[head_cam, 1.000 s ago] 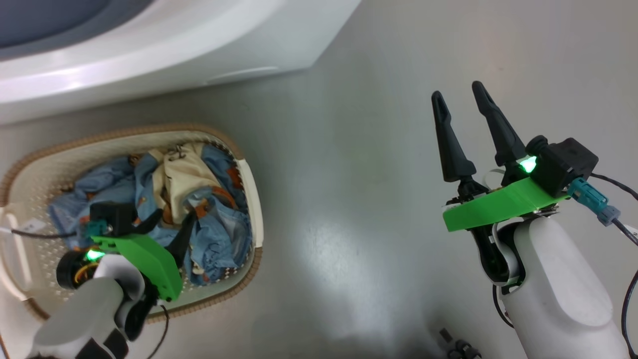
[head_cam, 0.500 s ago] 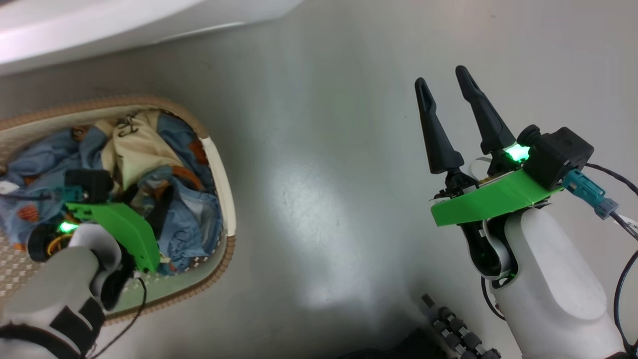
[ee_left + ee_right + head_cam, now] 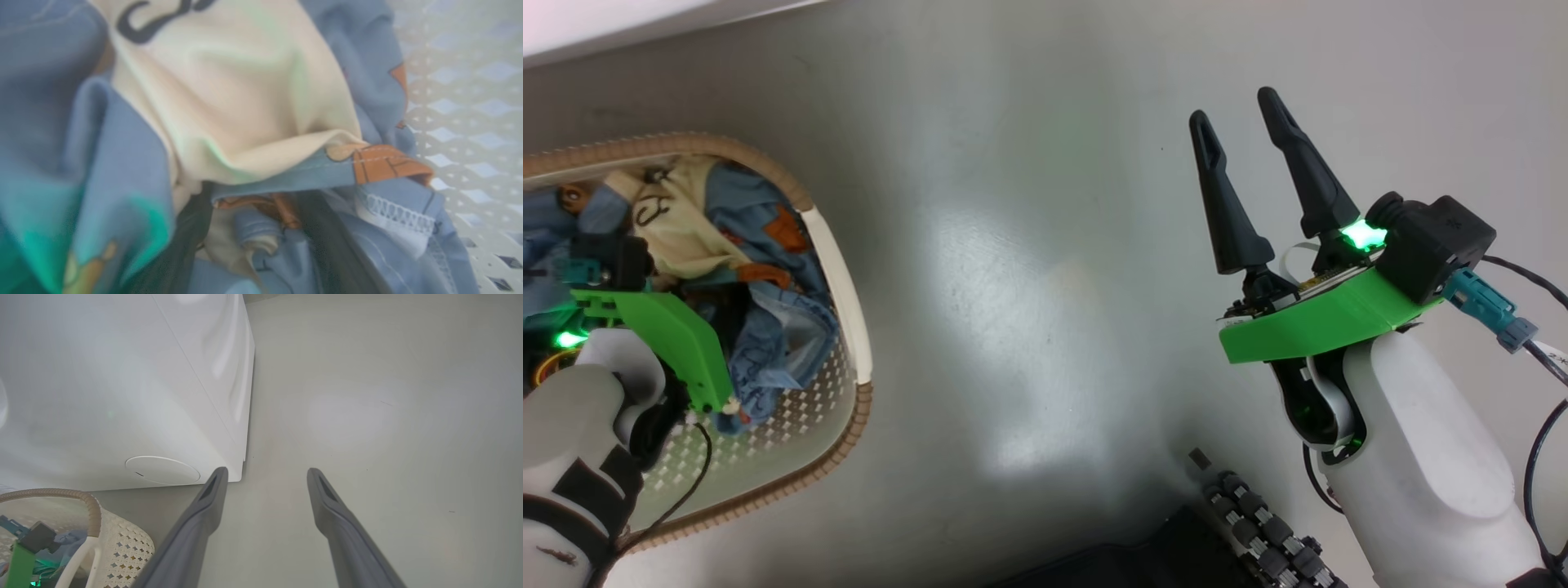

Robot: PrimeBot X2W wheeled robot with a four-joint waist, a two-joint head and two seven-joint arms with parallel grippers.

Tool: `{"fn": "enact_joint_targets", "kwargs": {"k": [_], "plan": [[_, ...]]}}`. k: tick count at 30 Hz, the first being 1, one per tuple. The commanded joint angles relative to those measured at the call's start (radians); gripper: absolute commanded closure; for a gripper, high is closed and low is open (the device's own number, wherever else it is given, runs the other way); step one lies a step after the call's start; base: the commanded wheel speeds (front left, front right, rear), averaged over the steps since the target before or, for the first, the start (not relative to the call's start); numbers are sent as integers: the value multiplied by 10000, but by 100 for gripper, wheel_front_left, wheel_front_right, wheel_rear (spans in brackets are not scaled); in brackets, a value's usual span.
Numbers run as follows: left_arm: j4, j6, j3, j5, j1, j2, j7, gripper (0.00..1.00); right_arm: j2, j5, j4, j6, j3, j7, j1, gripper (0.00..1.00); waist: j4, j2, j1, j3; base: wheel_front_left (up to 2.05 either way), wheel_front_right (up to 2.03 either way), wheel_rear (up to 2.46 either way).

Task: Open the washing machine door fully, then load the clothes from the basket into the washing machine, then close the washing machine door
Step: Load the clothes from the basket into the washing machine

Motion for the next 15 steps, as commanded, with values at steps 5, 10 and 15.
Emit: {"fn": "enact_joint_targets", "kwargs": {"k": [5,10,15], "plan": [[270,-34,-34,-191,-23,254,-71,0,68,207,-296,54,241,-78,324,0,-171,0,-1,232,0,0,0],[377,-34,-187,-327,-122,272,-115,0,68,236,-298,54,251,-78,329,0,-220,0,-1,234,0,0,0],[318,-34,-354,-495,-168,380,-94,100,68,285,-306,54,300,-78,318,0,-275,0,-1,208,0,0,0]]}}
